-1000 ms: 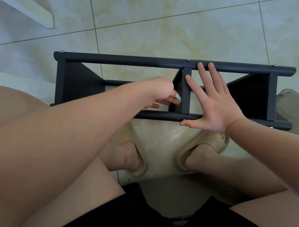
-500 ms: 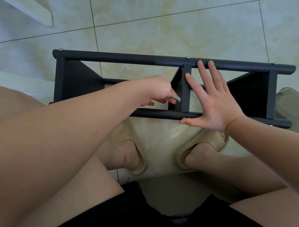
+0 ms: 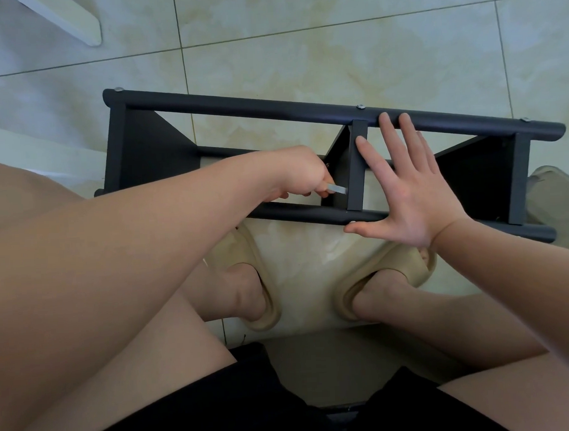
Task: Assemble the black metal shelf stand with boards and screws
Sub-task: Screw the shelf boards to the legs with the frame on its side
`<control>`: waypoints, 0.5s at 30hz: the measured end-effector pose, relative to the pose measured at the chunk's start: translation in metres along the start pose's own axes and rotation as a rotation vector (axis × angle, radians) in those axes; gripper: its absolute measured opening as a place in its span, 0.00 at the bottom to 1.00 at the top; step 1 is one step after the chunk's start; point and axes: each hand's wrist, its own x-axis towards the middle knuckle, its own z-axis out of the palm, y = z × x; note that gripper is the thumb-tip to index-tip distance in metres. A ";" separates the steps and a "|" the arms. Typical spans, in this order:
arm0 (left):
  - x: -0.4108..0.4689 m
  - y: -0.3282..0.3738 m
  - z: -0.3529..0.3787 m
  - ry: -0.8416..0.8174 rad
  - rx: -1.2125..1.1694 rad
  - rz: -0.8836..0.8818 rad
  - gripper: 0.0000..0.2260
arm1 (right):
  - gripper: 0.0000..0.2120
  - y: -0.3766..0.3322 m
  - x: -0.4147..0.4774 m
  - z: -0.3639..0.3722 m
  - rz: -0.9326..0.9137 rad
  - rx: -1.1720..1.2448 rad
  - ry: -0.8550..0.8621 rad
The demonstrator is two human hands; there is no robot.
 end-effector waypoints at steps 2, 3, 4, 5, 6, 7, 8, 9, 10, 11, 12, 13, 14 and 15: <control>-0.001 0.000 0.000 -0.003 0.048 0.017 0.09 | 0.56 0.000 0.000 0.000 0.002 0.001 -0.002; -0.002 0.000 -0.001 -0.009 0.079 0.025 0.08 | 0.56 0.000 0.000 0.000 0.003 0.001 -0.001; -0.002 0.000 0.000 -0.017 0.114 0.033 0.08 | 0.56 0.000 0.000 0.000 0.003 0.002 -0.001; -0.003 0.000 -0.001 -0.025 0.141 0.039 0.09 | 0.56 0.000 0.000 0.000 0.002 0.001 0.000; -0.004 0.001 -0.001 -0.030 0.152 0.041 0.09 | 0.56 0.000 0.000 0.000 0.001 0.000 0.000; -0.004 0.001 -0.001 -0.033 0.155 0.042 0.09 | 0.56 0.000 0.000 0.000 0.000 -0.001 -0.001; -0.005 0.001 0.000 -0.033 0.158 0.045 0.09 | 0.56 0.000 0.000 0.001 0.001 -0.001 -0.001; -0.005 0.000 0.001 -0.034 0.161 0.046 0.10 | 0.56 0.000 0.000 0.001 0.002 -0.001 -0.001; -0.005 0.000 0.002 -0.030 0.152 0.049 0.10 | 0.56 0.000 0.000 0.001 0.003 0.000 -0.002; -0.004 -0.002 0.003 -0.026 0.130 0.049 0.10 | 0.56 0.000 0.000 0.000 0.005 0.001 -0.001; -0.004 -0.002 0.003 -0.023 0.108 0.049 0.09 | 0.56 0.000 0.000 0.000 0.006 0.003 -0.001; -0.003 -0.003 0.004 -0.022 0.102 0.050 0.09 | 0.56 0.000 0.000 0.000 0.005 0.006 0.000; -0.002 -0.003 0.005 -0.017 0.118 0.057 0.09 | 0.56 0.000 0.000 0.000 0.005 0.008 0.000; -0.001 -0.003 0.005 -0.005 0.149 0.067 0.10 | 0.56 -0.001 0.000 0.000 0.005 0.009 0.000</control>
